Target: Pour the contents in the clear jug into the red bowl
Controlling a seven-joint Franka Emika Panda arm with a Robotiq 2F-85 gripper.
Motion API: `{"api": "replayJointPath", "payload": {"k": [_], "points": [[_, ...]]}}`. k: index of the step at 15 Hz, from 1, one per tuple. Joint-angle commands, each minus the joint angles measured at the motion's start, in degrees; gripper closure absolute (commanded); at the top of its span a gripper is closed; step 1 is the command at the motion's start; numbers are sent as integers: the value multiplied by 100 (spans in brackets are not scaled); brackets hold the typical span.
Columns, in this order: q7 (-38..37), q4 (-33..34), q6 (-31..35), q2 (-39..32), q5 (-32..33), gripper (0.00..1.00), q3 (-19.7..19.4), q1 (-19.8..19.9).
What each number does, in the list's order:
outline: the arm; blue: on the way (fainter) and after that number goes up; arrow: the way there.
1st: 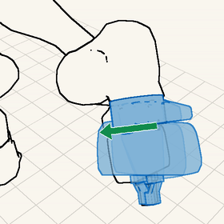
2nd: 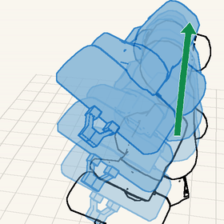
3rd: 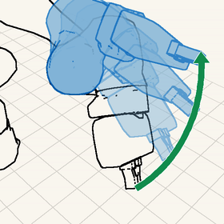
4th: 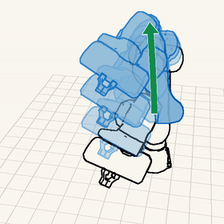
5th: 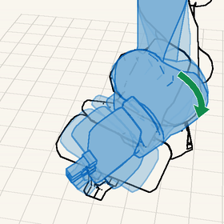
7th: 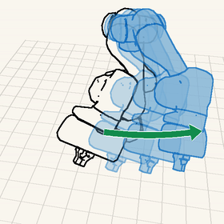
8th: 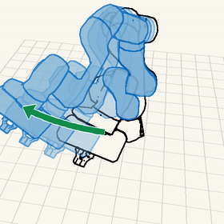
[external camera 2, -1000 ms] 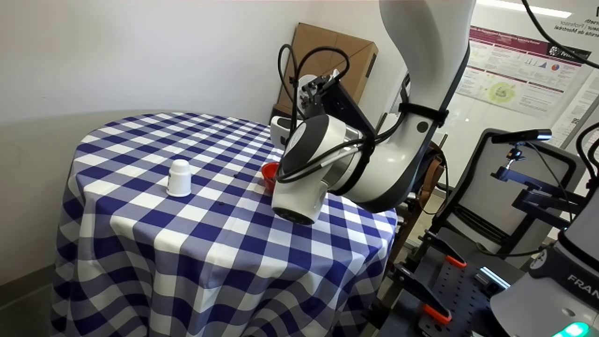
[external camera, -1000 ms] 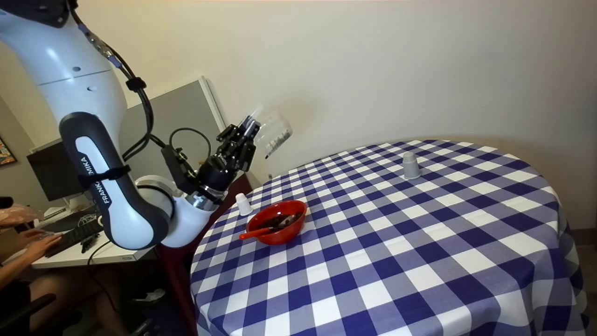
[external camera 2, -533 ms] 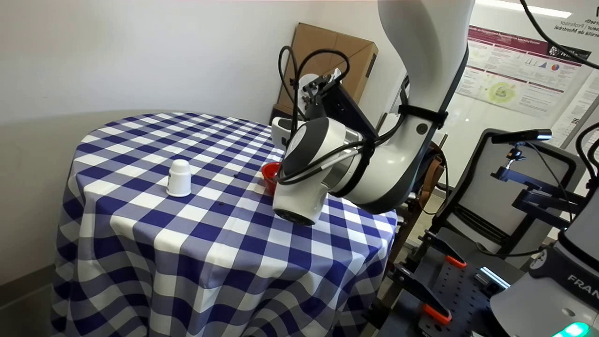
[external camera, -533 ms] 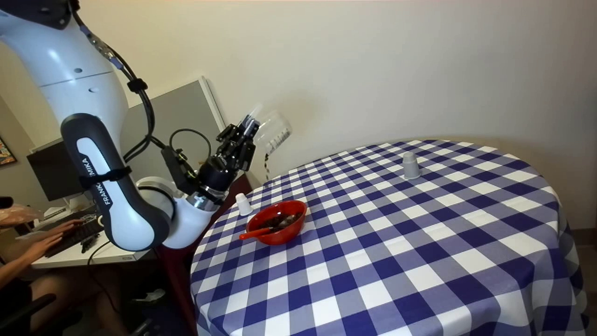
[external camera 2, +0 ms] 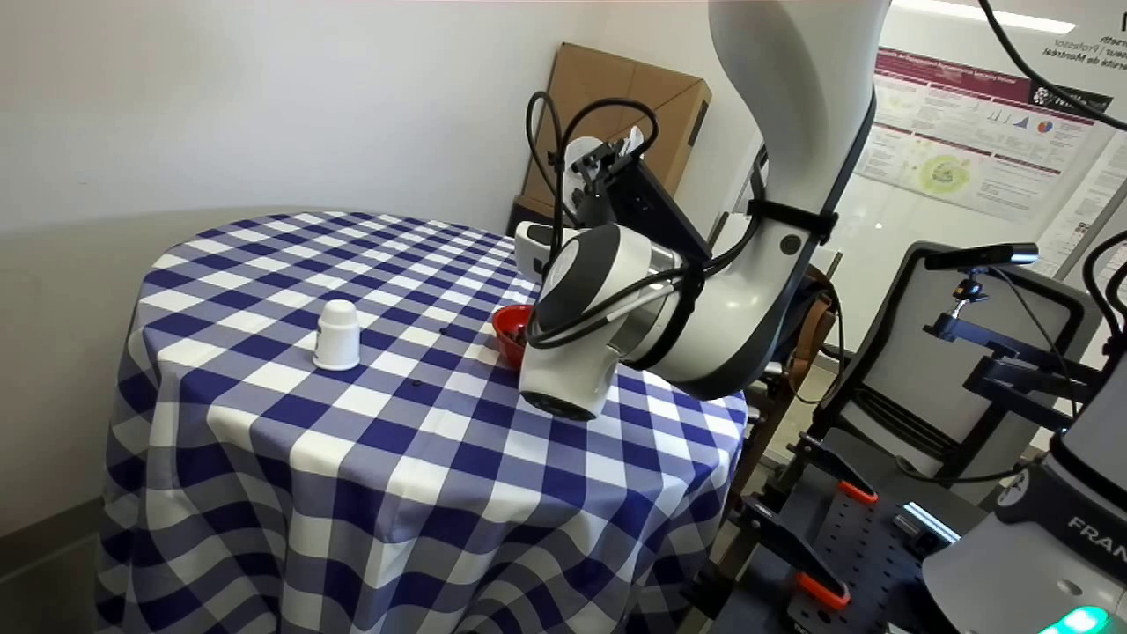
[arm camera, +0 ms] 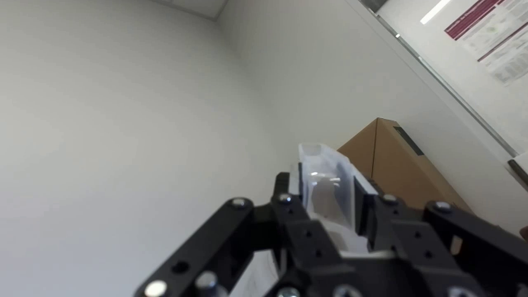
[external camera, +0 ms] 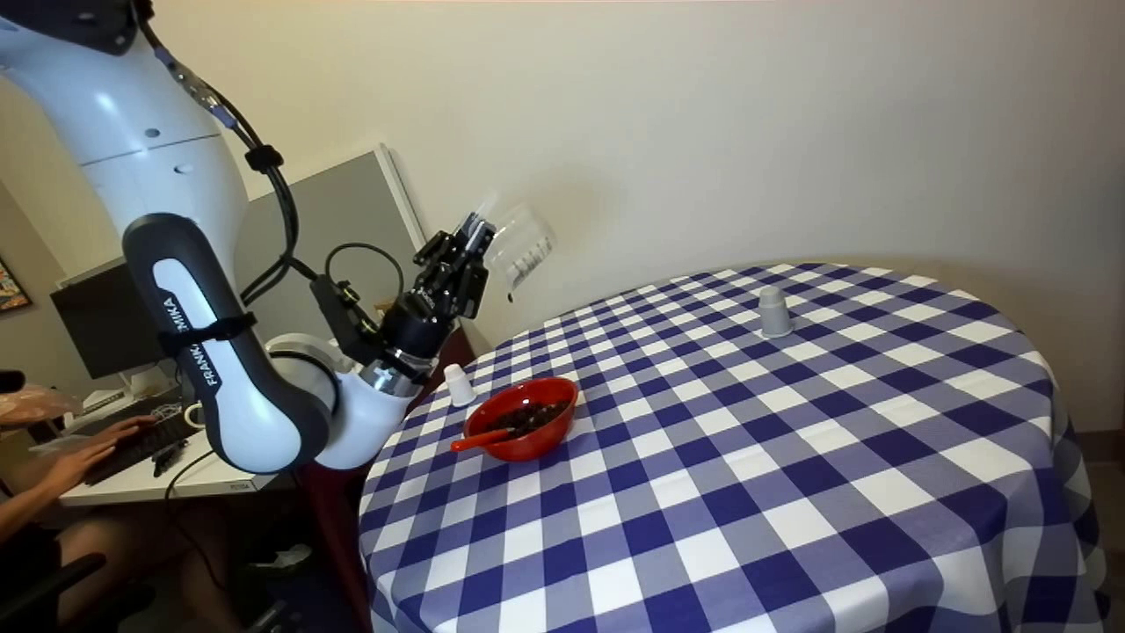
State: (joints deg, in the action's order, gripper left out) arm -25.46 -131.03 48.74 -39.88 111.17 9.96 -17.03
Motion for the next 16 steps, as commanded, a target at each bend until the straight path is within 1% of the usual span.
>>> {"api": "replayJointPath", "payload": {"k": [1,9,16], "points": [[13,32,-203,-119,155,88,-127,-107],[33,46,-196,-151,175,88,-234,-233],[48,66,-152,-134,110,88,-221,-225]]}}
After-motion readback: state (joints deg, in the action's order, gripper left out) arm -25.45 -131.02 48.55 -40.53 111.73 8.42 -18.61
